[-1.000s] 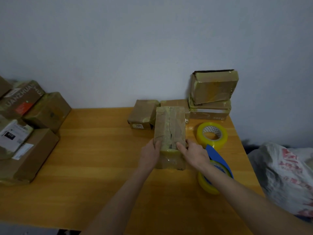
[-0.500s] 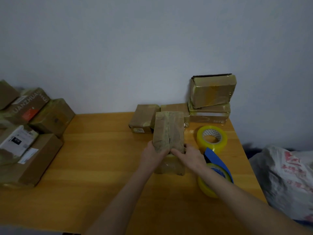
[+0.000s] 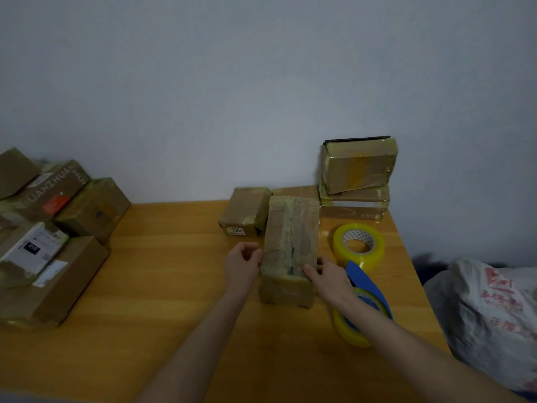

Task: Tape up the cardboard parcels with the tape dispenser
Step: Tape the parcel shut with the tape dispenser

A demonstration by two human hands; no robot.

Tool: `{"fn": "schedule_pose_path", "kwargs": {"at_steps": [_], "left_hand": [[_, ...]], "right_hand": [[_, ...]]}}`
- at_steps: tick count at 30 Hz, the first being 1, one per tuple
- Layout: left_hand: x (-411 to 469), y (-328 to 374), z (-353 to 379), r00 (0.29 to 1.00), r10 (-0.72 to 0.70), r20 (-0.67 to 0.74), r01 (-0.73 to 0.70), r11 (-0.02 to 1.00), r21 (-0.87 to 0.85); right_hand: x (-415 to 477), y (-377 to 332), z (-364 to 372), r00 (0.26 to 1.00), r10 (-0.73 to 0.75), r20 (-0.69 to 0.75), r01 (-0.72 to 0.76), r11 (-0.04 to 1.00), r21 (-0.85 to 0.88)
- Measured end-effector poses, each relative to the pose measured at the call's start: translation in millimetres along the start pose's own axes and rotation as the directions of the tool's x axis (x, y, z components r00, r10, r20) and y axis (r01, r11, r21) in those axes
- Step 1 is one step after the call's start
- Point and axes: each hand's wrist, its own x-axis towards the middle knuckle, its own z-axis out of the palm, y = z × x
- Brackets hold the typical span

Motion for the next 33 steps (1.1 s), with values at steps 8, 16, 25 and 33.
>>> {"fn": "schedule_pose_path", "kwargs": {"at_steps": [8,16,25,33], "left_hand": [[1,-4,8,0.978,-0.106,0.181,0.051,0.957,0.287],[0,-15,-1,0.987,0.058,0.153,-0.109,0.929,0.354],[0,-4,-11,0.989,0.046,0.141,-0.083,0.959,0.27],[-27,-24,-17,0.944,-0.029,0.329,-0.044,0.976,0.212]], "right_hand": [[-6,-13,10,0.999,-0.042,0.029,0.043,0.997,-0.06],[-17,-12,9,0.99,-0.117,0.077,0.121,0.991,-0.051],[-2,-2,-6,0.987,-0.003,0.163,-0.027,0.983,0.18],[-12,10,-3,0.982,-0.107,0.154,0.099,0.993,0.056]]}}
